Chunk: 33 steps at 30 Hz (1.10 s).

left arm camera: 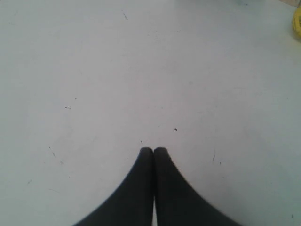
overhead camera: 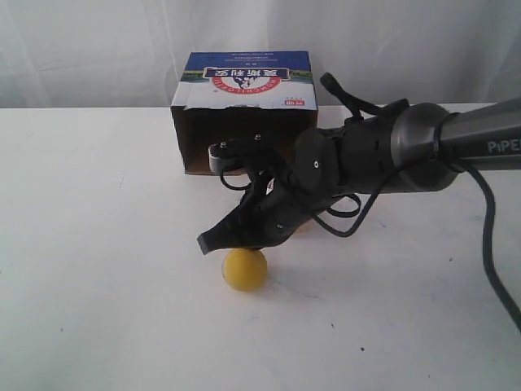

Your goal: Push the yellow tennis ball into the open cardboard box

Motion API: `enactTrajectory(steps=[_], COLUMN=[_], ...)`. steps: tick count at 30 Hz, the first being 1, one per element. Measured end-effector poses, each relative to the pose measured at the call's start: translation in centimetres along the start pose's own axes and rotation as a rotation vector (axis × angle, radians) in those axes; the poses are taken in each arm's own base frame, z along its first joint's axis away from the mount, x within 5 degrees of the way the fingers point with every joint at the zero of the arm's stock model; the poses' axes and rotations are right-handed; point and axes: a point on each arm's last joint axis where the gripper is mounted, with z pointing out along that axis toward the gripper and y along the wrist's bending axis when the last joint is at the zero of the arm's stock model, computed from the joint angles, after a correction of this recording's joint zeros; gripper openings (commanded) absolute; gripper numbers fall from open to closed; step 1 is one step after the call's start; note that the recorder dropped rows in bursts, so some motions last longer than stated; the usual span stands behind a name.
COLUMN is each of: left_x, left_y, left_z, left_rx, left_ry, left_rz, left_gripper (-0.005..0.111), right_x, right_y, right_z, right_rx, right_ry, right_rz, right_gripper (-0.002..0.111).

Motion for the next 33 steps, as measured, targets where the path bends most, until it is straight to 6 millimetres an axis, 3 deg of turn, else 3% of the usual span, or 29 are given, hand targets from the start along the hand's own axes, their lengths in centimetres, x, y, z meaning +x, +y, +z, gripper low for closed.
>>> enactTrajectory(steps=[7,20,29,33], left_x=[-0.3,-1.3,-2.0,-2.2], left_y=[0.1,-0.2,-0.7,-0.8], left_z=[0.0,-0.1,-0.3,-0.3], left_rx=[-0.013,0.033,0.124,0.143], left_ry=[-0.035,-0.144,-0.204,-0.213], left_rz=[0.0,-0.172,-0.447,-0.496], left_gripper=[0.0,0.0,0.0,0.0], right_x=[0.0,-0.7,-2.1,-1.8], right_y=[2.6,2.7,3.1,3.1], right_z=[0.4,0.8,-2.4,-2.6], right_rx=[-0.069,-0.061,-0.069,-0.066], right_ry=[-0.036,-0.096,-0.188,-0.156], right_rz=[-0.046,-0.023,-0.039,-0.08], right_gripper=[0.0,0.0,0.0,0.0])
